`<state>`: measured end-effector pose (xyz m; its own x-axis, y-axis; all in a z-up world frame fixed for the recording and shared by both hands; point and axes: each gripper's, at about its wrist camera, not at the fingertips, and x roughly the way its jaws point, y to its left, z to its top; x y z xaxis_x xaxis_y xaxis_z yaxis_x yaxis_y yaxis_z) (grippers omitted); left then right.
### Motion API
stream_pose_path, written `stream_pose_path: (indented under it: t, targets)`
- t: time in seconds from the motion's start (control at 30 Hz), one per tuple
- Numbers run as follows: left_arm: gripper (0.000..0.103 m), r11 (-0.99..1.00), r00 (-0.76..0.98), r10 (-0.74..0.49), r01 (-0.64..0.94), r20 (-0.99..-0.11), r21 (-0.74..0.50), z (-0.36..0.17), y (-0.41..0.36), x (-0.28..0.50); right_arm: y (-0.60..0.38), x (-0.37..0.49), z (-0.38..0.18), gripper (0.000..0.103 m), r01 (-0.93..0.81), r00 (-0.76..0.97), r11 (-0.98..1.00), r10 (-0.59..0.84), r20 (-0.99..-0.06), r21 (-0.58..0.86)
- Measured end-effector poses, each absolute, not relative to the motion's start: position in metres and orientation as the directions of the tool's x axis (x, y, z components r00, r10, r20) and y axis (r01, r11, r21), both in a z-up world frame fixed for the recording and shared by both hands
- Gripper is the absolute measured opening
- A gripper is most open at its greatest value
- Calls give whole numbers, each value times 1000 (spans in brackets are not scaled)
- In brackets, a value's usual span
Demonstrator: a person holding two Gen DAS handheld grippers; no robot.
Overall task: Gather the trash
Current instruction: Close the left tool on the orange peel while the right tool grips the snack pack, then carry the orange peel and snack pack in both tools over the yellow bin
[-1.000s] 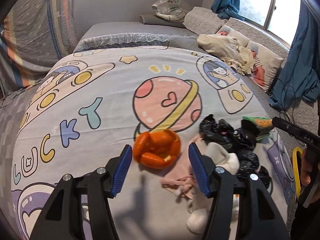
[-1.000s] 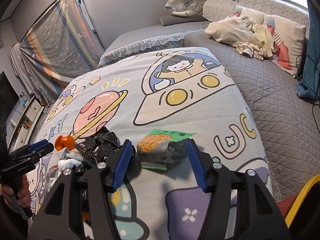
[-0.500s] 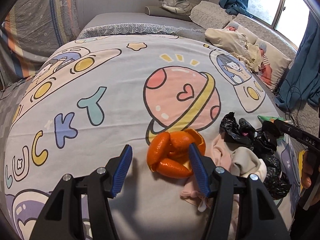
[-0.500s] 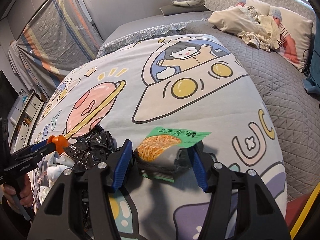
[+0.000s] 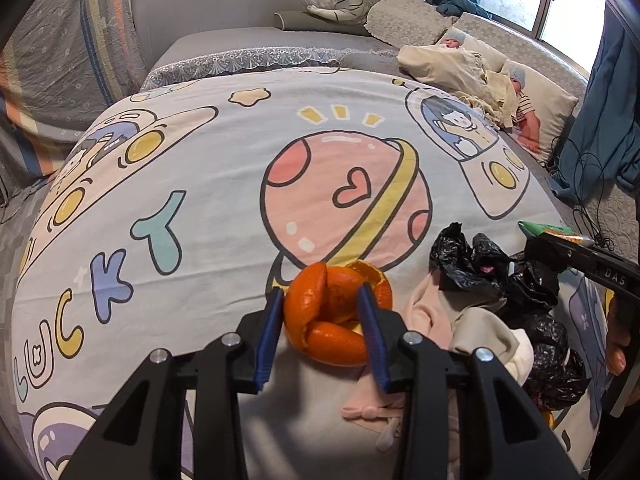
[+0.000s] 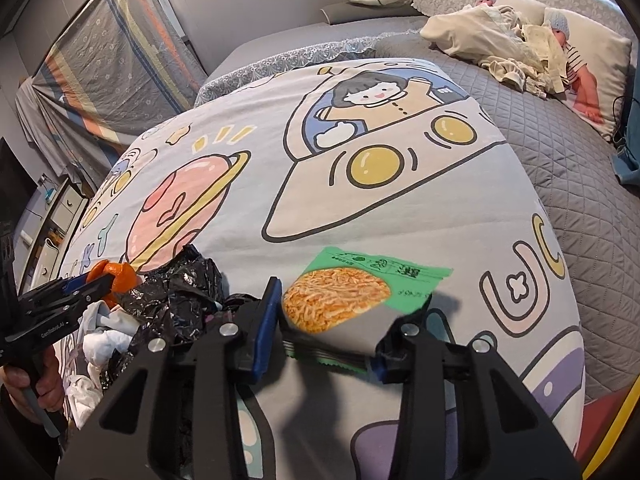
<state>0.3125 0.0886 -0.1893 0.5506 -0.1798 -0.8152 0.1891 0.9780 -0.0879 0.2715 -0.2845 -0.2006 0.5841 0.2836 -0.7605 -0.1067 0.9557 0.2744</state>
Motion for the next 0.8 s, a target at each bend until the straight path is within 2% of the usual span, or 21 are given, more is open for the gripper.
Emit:
stream_pose_path:
  t: [0.17, 0.2, 0.4, 0.8]
  targets:
    - [27, 979, 552, -171, 187, -816, -79, -188, 91, 311, -282, 269, -198, 25, -115, 597, 962, 267, -756, 250]
    - [26, 979, 552, -170, 186, -816, -79, -188, 92, 311, -281, 269, -198, 20, -118, 598, 962, 266, -756, 246]
    - [18, 983, 558, -157, 167, -815, -75, -185, 96, 307, -280, 264, -192, 19, -124, 614, 967, 252, -748, 224]
    - [12, 987, 568, -153, 126, -809, -98, -177, 112, 299, -284, 249, -172, 18, -127, 650, 966, 251, -717, 223]
